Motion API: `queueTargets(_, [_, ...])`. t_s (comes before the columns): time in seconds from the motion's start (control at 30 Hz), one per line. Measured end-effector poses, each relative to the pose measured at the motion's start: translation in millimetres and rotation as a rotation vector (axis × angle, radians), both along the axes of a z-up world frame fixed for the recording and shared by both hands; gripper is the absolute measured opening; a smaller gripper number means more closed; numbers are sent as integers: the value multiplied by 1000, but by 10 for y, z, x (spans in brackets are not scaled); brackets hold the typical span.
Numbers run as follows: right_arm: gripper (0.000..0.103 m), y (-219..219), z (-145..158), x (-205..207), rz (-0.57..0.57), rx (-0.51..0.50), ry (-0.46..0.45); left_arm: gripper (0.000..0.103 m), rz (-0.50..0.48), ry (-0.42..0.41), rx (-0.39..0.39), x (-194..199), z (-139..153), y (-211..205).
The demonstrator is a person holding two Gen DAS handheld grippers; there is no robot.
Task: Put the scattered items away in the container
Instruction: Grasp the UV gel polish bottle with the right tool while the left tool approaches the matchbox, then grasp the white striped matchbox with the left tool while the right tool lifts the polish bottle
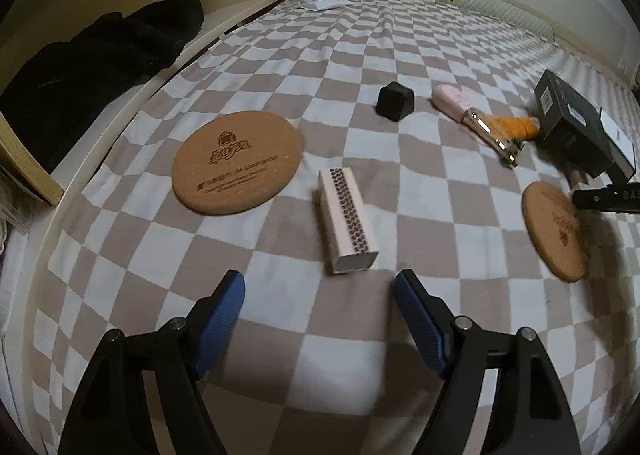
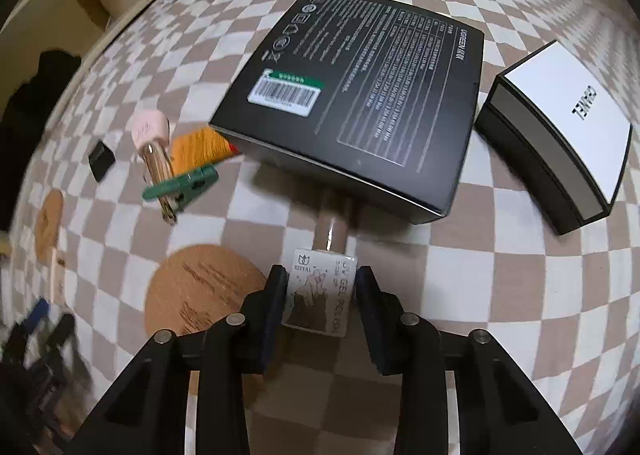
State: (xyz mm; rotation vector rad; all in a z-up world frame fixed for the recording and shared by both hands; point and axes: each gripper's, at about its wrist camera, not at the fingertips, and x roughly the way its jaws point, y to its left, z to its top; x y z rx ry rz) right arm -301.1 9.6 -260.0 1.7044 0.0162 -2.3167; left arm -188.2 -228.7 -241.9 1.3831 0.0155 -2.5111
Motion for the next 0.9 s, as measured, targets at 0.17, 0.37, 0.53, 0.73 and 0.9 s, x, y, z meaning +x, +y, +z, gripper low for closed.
queueTargets(0.17, [32, 59, 15, 131, 40, 62, 35, 71, 15, 6, 14, 19, 21, -50])
queueTargets(0.37, [32, 208, 40, 283, 41, 48, 47, 62, 17, 13, 19, 19, 53, -32])
queueTargets(0.53, [32, 303, 57, 407, 61, 36, 50, 62, 20, 34, 32, -14, 90, 31])
queueTargets(0.73, [32, 380, 58, 601, 106, 43, 57, 62, 7, 31, 23, -133, 84, 168])
queueTargets(0.9, [32, 475, 86, 726, 118, 21, 59, 34, 12, 7, 18, -192, 73, 231])
